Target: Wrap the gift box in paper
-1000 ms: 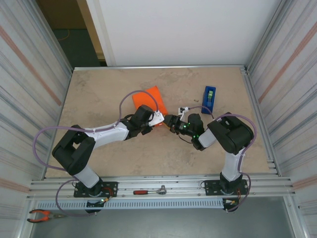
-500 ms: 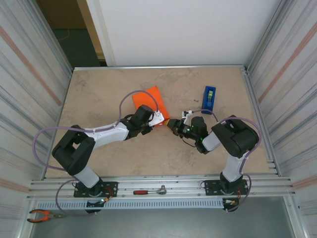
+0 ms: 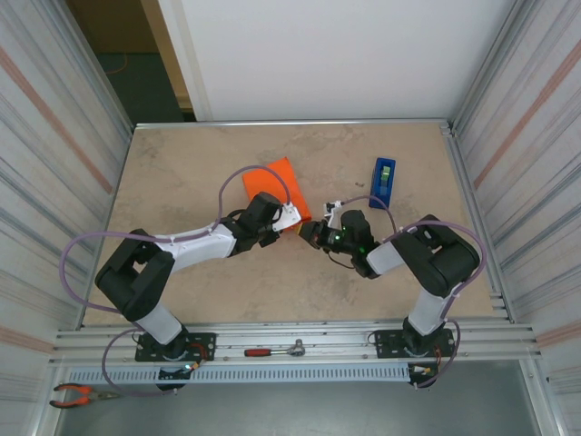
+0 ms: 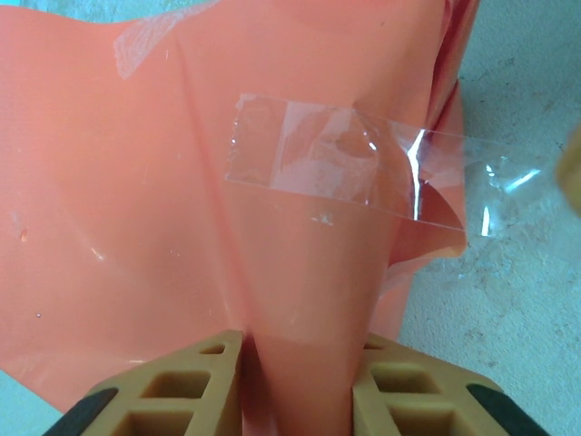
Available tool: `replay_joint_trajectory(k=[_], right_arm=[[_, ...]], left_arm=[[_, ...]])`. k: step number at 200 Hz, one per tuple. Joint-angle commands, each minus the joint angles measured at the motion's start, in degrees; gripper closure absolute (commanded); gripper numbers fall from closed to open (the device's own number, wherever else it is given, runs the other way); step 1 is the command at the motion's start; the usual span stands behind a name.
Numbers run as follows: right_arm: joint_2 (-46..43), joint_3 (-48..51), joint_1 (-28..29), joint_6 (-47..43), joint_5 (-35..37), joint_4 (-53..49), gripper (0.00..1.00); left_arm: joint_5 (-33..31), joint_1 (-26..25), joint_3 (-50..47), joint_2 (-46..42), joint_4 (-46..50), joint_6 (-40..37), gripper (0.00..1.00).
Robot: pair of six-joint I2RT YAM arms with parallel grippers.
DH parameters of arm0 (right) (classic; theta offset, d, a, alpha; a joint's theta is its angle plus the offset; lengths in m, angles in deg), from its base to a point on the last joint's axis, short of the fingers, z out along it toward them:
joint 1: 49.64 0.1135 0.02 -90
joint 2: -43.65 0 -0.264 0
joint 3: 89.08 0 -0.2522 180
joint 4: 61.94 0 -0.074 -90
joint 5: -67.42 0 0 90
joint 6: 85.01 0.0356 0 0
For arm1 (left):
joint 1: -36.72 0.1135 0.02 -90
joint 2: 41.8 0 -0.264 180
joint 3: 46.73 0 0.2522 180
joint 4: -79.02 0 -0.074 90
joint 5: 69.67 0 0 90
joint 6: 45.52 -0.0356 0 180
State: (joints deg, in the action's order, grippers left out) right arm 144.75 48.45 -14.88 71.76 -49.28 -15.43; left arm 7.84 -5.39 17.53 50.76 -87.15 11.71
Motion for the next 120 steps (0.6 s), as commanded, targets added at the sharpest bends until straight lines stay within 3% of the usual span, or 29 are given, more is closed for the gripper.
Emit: replay_joint_trajectory(k=[1,55,120], right_arm=[[3.29,-3.27,-0.24,-2.3,-0.19,-1.81,1.0],[10.78,-7.36,-1.18,-0.69,-1.57,2.78,1.0],[0.96,0.52,-2.25,-3.92,-2.57,-0.86,1.0]], left_arm=[[2.19,-0.43,-1.36,0.7,5.95,1.57,0.72],[2.2,-0.52,-1.46,0.61,5.81,1.49,0.72],[2.21,-0.52,-1.31,0.69,5.98,1.64,0.73]])
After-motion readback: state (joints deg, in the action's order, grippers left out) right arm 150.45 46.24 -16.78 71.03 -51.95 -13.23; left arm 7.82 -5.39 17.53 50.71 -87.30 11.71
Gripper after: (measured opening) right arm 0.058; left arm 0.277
